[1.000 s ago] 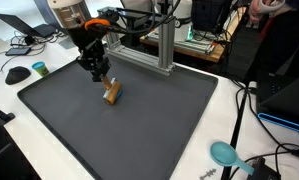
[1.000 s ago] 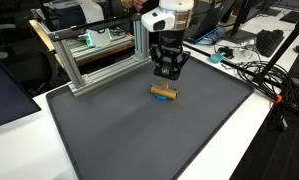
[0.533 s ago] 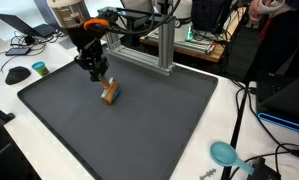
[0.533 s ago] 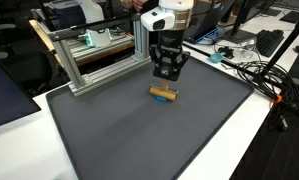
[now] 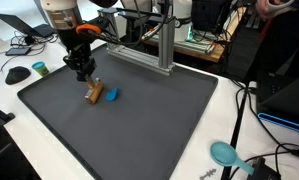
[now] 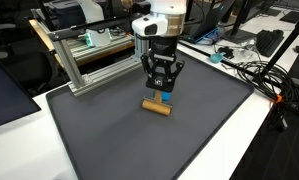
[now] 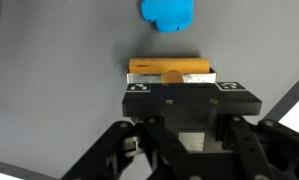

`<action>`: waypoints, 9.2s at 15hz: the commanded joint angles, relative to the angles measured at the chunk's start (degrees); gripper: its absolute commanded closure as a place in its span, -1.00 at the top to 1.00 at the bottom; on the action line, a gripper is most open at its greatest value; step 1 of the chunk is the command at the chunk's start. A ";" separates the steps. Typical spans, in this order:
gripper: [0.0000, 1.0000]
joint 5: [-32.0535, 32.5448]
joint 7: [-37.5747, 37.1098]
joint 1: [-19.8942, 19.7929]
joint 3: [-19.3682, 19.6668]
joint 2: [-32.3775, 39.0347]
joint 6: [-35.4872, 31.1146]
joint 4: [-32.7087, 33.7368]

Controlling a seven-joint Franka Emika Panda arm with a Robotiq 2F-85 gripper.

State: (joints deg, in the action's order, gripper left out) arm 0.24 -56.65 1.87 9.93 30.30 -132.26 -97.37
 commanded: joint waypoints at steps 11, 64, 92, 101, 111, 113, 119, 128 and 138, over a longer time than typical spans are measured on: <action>-0.56 2.13 17.49 -1.39 -0.42 -10.65 -2.38 -8.66; -0.56 1.72 94.50 -6.76 -14.19 -8.48 -11.05 -16.86; -0.56 8.42 96.62 -5.66 -13.07 -5.50 -2.40 -15.08; -0.56 9.87 96.47 -5.54 -12.59 -5.61 -2.19 -15.48; -0.56 9.49 98.13 -5.88 -12.70 -5.76 -2.08 -15.80; -0.56 9.62 98.23 -5.86 -12.59 -5.78 -2.07 -15.85; -0.56 9.80 98.79 -5.95 -12.36 -5.91 -1.99 -16.00; -0.56 9.75 99.65 -6.16 -12.23 -6.17 -1.92 -16.38; -0.56 10.16 100.18 -6.23 -11.78 -6.57 -1.55 -16.60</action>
State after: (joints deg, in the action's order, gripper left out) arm 7.81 42.42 -3.76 -3.34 20.69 -136.30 -111.40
